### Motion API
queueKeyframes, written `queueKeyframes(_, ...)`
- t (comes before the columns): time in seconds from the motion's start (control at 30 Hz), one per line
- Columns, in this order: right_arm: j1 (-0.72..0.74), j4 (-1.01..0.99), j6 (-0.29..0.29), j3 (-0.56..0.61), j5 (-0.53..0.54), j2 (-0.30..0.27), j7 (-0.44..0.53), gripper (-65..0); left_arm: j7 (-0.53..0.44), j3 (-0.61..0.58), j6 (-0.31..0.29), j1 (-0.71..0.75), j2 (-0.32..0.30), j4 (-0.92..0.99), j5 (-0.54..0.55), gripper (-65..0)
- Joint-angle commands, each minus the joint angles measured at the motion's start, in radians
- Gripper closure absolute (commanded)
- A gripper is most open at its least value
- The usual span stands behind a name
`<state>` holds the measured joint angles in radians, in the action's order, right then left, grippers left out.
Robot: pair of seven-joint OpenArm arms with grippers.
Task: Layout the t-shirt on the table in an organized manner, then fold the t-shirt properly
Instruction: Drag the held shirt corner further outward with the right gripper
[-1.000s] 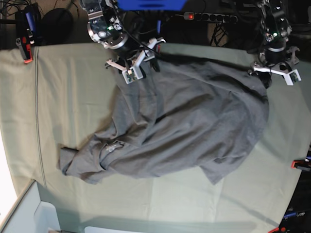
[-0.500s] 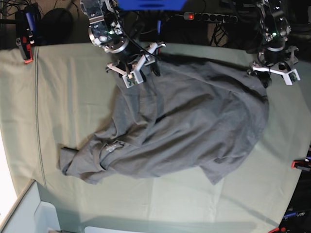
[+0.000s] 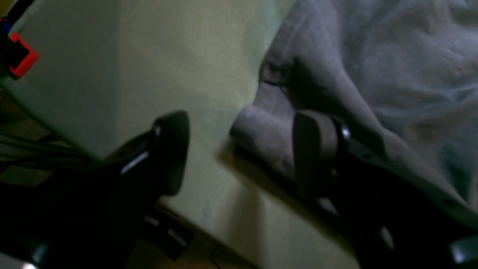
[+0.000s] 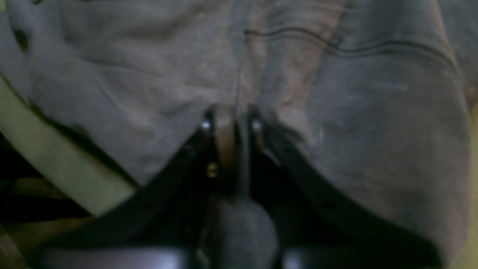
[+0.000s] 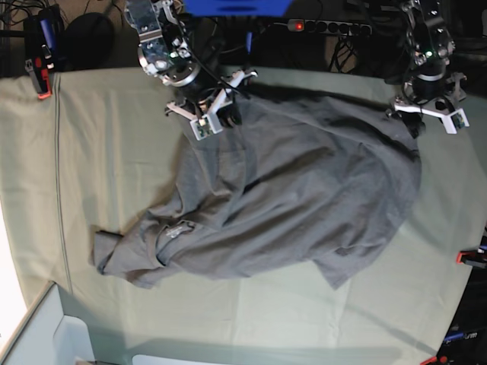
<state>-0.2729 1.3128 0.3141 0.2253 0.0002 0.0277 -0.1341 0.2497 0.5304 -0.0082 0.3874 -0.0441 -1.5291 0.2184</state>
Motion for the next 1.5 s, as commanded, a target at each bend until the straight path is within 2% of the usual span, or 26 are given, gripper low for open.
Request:
queueKeyframes(0.0,-0.002,0.011,-0.003,0.001,0.001,0.002,-0.008,0.0,-0.025,0.006,-0.003,0.000,-0.007,-0.014,0.000,-41.8)
queueKeyframes(0.23,-0.015,0.037,-0.003,-0.013,0.005,-0.019,-0.002,0.0,-0.025,0.006,-0.003,0.000,-0.007,-0.015,0.000,-41.8)
queueKeyframes(0.6,-0.079,0.222,0.003,-0.209,0.005,-0.016,-0.011,0.0,-0.025,0.001,-0.003,0.000,-0.007,-0.015,0.006,-41.8)
queueKeyframes(0.87,-0.159,0.288,0.003,-0.205,0.002,-0.013,-0.011,0.0,-0.025,0.000,-0.003,-0.020,-0.006,-0.012,0.003,-41.8)
queueKeyframes(0.93,-0.193,0.316,0.003,-0.177,0.002,-0.013,-0.011,-3.2,-0.025,0.000,-0.003,-0.020,-0.006,-0.012,0.006,-41.8)
queueKeyframes(1.13,-0.263,0.370,0.003,-0.112,0.001,-0.015,-0.011,-20.4,-0.025,-0.002,-0.003,-0.031,-0.004,-0.011,0.002,-41.8)
queueKeyframes(1.23,-0.291,0.365,0.000,-0.096,0.001,-0.015,-0.011,-26.0,-0.025,-0.002,-0.003,-0.032,-0.004,-0.011,0.000,-41.8)
queueKeyframes(1.47,-0.334,0.339,0.000,-0.074,0.001,-0.015,-0.009,-28.6,-0.025,-0.002,-0.003,-0.034,-0.006,-0.011,0.000,-41.8)
